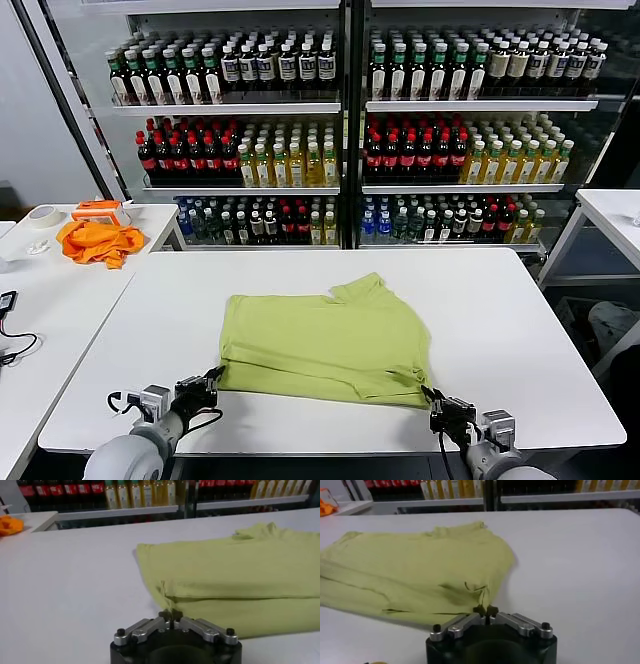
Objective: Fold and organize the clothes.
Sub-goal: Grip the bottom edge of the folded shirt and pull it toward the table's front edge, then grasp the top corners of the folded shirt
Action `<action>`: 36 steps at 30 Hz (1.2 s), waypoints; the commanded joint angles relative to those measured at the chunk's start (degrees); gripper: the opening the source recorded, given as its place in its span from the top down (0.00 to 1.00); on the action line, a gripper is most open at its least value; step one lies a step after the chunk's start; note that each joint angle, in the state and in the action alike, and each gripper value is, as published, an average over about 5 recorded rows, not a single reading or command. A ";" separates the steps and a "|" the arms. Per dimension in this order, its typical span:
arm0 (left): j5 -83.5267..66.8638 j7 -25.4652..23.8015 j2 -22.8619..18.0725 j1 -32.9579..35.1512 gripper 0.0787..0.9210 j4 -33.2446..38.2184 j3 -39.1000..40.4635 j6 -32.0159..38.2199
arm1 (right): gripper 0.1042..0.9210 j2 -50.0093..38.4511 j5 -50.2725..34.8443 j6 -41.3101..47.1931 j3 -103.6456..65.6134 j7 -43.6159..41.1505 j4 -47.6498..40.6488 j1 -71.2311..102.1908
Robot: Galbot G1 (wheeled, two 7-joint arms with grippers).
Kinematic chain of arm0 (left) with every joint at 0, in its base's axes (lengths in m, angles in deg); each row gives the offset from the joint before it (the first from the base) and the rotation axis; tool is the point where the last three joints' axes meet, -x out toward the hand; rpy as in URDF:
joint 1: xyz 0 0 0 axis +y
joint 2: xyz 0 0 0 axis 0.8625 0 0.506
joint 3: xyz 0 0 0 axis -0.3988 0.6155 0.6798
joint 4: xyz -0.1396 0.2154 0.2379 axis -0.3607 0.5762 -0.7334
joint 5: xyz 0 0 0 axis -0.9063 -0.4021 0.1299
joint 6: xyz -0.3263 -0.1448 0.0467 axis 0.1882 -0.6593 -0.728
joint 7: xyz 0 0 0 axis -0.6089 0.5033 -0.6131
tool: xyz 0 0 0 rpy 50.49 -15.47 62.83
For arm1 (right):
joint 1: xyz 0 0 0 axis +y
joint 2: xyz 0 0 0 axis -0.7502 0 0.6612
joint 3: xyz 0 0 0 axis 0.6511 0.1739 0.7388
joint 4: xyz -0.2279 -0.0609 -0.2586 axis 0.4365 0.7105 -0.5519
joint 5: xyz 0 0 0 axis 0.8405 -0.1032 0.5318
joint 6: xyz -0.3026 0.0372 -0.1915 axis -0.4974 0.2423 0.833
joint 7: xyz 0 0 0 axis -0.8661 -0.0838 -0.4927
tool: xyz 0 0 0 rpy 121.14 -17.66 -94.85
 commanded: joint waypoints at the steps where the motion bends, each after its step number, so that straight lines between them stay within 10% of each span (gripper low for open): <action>1: 0.13 -0.02 1.52 5.54 0.99 4.67 -2.11 0.08 | 0.98 -0.57 1.20 0.10 -1.46 -0.01 4.39 5.50; 14: 1.03 1.12 1.84 7.88 0.96 7.23 -2.94 -0.01 | 0.92 0.14 6.73 -0.38 -1.99 0.55 6.65 11.88; 27: 1.58 1.14 2.09 8.76 0.55 12.77 -4.91 0.02 | 0.47 -1.06 5.65 1.11 -7.13 0.09 14.11 12.76; 36: -2.57 0.82 3.36 -6.20 0.24 4.71 -1.07 1.74 | 0.17 -2.68 1.07 2.75 -5.06 1.51 7.97 -5.33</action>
